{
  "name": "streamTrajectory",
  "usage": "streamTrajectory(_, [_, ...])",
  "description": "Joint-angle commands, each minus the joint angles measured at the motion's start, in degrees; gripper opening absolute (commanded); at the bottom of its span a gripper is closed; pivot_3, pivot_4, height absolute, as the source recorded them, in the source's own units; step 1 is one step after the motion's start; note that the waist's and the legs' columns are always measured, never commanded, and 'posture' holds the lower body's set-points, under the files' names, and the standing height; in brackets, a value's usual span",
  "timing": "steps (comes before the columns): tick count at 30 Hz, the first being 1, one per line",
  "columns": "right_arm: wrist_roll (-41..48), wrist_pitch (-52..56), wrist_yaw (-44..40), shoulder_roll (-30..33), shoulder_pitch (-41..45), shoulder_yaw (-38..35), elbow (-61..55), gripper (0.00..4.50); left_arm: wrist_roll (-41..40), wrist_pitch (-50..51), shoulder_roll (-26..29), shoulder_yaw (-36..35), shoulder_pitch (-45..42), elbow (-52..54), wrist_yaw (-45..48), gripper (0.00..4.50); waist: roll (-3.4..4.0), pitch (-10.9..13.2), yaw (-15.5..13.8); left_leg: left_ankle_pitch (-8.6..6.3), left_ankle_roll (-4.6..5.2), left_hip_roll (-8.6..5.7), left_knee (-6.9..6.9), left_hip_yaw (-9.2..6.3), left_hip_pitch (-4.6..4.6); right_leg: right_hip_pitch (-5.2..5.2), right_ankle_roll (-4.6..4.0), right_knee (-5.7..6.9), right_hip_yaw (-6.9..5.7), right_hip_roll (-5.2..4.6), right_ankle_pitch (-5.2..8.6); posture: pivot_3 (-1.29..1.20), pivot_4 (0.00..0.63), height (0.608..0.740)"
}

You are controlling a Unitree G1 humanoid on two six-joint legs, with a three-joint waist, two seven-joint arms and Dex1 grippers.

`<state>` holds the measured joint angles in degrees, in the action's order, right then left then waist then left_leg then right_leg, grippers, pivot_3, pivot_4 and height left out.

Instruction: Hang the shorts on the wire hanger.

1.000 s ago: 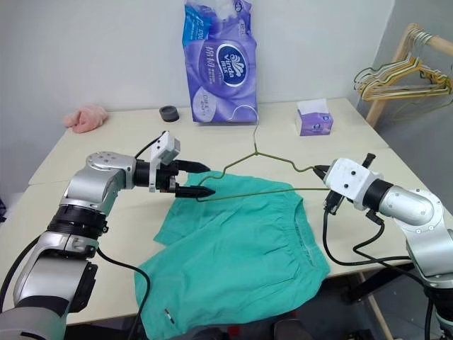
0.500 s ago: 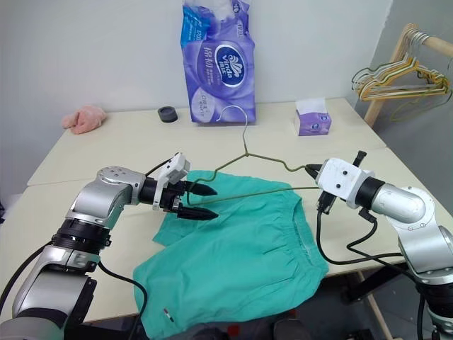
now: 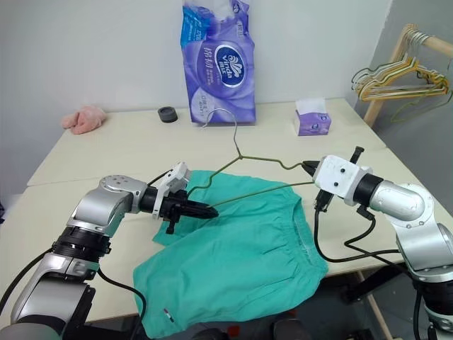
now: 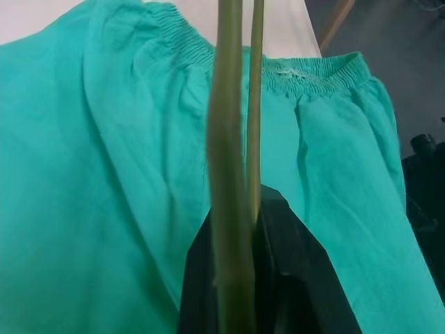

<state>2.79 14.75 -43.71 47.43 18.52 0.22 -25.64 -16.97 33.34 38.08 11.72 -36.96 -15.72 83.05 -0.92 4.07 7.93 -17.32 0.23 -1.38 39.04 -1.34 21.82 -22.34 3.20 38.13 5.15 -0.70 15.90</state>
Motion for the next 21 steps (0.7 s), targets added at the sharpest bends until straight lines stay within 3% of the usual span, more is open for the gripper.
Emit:
streamTrajectory(1, [1.1,-2.6,-1.3,0.0,1.0,-0.2,-3.6,0.67,-1.1,0.3,-0.2,-0.8,-0.7,3.0,-0.8,0.0,0.0,0.0,0.0,0.0,0.0,0.0,0.0,-0.01,0.0,0.0,0.0,0.0,0.0,0.0,0.0,-0.17,0.053,0.74])
streamTrajectory(6, [3.3,-1.4,-6.2,3.3,-0.6,-1.2,-5.2,2.4,-0.5,0.3,0.1,-0.6,-0.3,3.4,-2.3,0.0,0.0,0.0,0.0,0.0,0.0,-0.02,0.0,-0.01,-0.01,0.02,0.0,-0.01,-0.02,-0.02,0.0,-0.17,0.053,0.74])
streamTrajectory(12, [14.3,15.8,-9.4,7.5,-0.9,-7.2,-8.0,4.48,2.1,-4.5,1.3,0.4,0.1,3.8,-2.6,0.0,0.0,0.0,-0.1,0.0,0.0,-0.02,0.01,-0.06,-0.01,0.04,0.0,0.0,-0.04,-0.04,0.0,-0.17,0.051,0.74])
streamTrajectory(16, [20.6,30.9,-8.4,9.6,1.5,-8.3,-7.1,4.48,5.8,-12.3,3.4,2.2,0.6,5.2,-1.8,0.0,0.03,0.0,0.1,0.0,0.0,-0.02,0.01,-0.05,-0.03,0.04,-0.03,-0.01,-0.05,-0.09,-0.02,-0.18,0.049,0.74])
streamTrajectory(21, [25.6,38.6,-10.5,10.4,3.6,-4.6,-6.6,4.48,5.8,-13.5,2.8,2.2,-0.5,6.9,-2.2,0.0,0.04,0.0,0.0,0.0,0.0,-0.02,0.01,-0.05,-0.02,0.04,-0.05,-0.01,-0.09,-0.14,-0.03,-0.17,0.043,0.74])
